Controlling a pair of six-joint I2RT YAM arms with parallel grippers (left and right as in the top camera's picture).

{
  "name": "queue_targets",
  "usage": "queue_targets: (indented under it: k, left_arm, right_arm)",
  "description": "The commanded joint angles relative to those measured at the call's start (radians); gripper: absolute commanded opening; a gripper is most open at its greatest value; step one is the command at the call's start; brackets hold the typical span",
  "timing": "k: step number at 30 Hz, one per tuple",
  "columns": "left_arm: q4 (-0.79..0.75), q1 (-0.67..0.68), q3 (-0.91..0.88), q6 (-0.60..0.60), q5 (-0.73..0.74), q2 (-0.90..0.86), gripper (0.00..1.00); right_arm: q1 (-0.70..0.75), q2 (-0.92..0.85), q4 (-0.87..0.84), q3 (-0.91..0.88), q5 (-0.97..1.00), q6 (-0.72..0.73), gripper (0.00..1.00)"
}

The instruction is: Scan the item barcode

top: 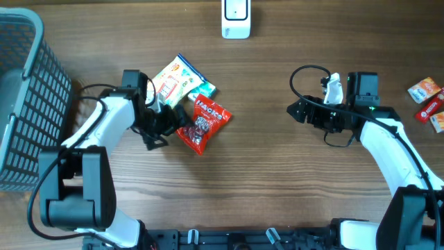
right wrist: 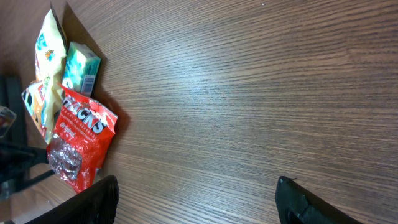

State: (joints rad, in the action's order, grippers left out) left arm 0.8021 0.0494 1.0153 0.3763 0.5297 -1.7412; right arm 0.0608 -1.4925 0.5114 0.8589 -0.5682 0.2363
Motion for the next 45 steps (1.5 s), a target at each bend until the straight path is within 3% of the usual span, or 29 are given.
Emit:
queue_targets:
  k: [1, 5, 10, 11, 18, 29, 34, 39, 40, 45]
  left_arm:
    - [-0.125, 0.029, -0.084, -0.056, 0.200, -0.006, 1.00]
    - [-0.256, 0.058, -0.140, -0.001, 0.251, -0.006, 0.99]
    - [-0.337, 0.071, -0.148, -0.003, 0.262, -0.006, 0.74]
    - [-0.366, 0.071, -0.148, -0.003, 0.235, -0.006, 0.57]
    - [-0.372, 0.071, -0.148, -0.002, 0.078, -0.006, 0.05]
    - [-0.318, 0.080, -0.127, -0.003, 0.073, 0.119, 0.04]
    - [-0.261, 0.170, -0.094, -0.003, -0.061, 0.291, 0.04]
    - [-0.248, 0.430, -0.090, -0.002, -0.425, 0.418, 0.04]
    - [-0.246, 0.526, -0.090, -0.001, -0.541, 0.417, 0.04]
    - [-0.215, 0.762, -0.093, 0.093, -0.928, 0.339, 0.04]
  right_arm:
    - [0.000, 0.013, -0.005, 0.006, -0.033, 0.002, 0.81]
    - [0.000, 0.013, -0.010, 0.006, -0.085, 0.002, 0.80]
    - [0.000, 0.013, -0.009, 0.006, -0.115, 0.002, 0.80]
    - [0.000, 0.013, -0.009, 0.006, -0.133, 0.002, 0.80]
    - [0.000, 0.013, -0.009, 0.006, -0.144, 0.002, 0.80]
    - [0.000, 0.013, -0.024, 0.006, -0.143, -0.001, 0.80]
    - [0.000, 0.013, -0.033, 0.006, -0.140, 0.000, 0.80]
    - [0.000, 0.013, -0.046, 0.006, -0.135, 0.000, 0.80]
    - [0.000, 0.013, -0.053, 0.006, -0.135, 0.000, 0.80]
    - [0.002, 0.013, -0.066, 0.006, -0.140, 0.006, 0.80]
